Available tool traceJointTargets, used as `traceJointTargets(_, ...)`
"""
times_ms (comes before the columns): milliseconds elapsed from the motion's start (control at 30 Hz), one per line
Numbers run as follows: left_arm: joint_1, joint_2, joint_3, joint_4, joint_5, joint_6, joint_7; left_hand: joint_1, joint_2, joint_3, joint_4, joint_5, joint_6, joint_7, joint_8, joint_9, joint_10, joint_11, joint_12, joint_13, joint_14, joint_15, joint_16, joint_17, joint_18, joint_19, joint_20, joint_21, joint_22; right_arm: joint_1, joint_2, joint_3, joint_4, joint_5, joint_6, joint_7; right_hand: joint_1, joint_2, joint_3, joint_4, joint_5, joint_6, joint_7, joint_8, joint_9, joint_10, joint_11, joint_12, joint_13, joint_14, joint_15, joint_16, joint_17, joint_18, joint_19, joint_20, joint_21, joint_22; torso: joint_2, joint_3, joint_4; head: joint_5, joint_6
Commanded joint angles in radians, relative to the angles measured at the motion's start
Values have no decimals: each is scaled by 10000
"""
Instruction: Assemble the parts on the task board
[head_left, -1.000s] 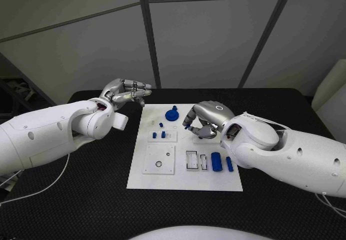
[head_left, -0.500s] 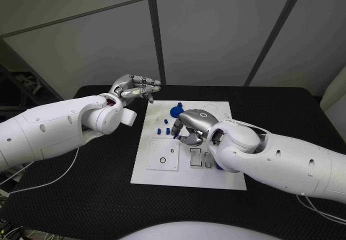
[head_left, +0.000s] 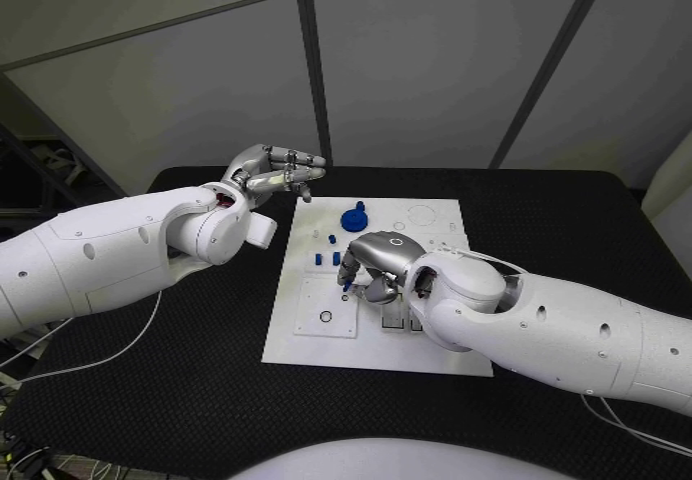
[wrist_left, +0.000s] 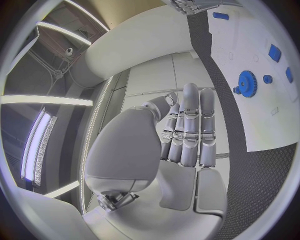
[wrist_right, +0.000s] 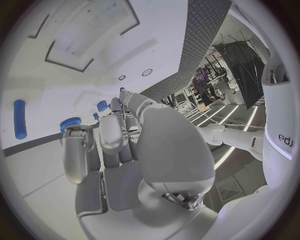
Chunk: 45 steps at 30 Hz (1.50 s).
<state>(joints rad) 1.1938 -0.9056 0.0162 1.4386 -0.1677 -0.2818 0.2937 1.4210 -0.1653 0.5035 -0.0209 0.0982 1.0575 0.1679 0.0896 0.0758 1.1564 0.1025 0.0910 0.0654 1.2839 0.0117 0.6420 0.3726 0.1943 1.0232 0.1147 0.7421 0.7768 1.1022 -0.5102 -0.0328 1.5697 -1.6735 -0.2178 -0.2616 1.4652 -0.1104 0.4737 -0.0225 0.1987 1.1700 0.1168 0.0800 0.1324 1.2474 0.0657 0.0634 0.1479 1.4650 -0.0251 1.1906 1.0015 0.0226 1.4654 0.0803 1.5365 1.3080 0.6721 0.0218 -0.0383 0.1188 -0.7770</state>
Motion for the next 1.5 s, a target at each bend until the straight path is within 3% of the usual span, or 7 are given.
traceJointTargets(33, 12, 29, 6, 0, 113, 132, 178, -74, 19, -70, -17, -104, -14, 58, -49, -12, -29, 41, -56, -6, -68, 25, -60, -13, -113, -51, 13, -60, -21, -21, 31, -2, -4, -100, 350, 49, -36, 65, 10, -81, 31, -37, 33, -42, 14, 128, -104, -12, 8, 136, -57, -37, -23, -114, 829, -41, -37, 2290, -2, 4, 5, 7, -32)
traceJointTargets(1267, 12, 67, 3, -44, 127, 294, 54, -103, 29, -104, -12, -208, -32, 61, -69, -16, -55, 48, -70, -5, -67, 35, -112, -24, -111, -57, 29, -107, -51, -198, 340, -26, -283, -735, 652, -147, -187, 82, 11, -134, 10, -40, 48, -64, 44, 93, -88, -7, -11, 109, -52, -93, -137, -98, 794, -34, -94, 2241, -2, -3, -1, 62, -157)
traceJointTargets(1500, 12, 88, 2, -53, 127, 325, 19, -103, 29, -104, -12, -208, -32, 61, -69, -16, -55, 48, -70, -5, -67, 35, -112, -24, -111, -57, 29, -107, -51, -204, 390, -45, -385, -749, 576, -46, -467, 26, 10, -232, 2, -301, 111, -183, 31, -222, -12, -40, -120, 65, 30, -186, -334, -62, 717, 19, -221, 2134, -12, -6, 0, 51, -169)
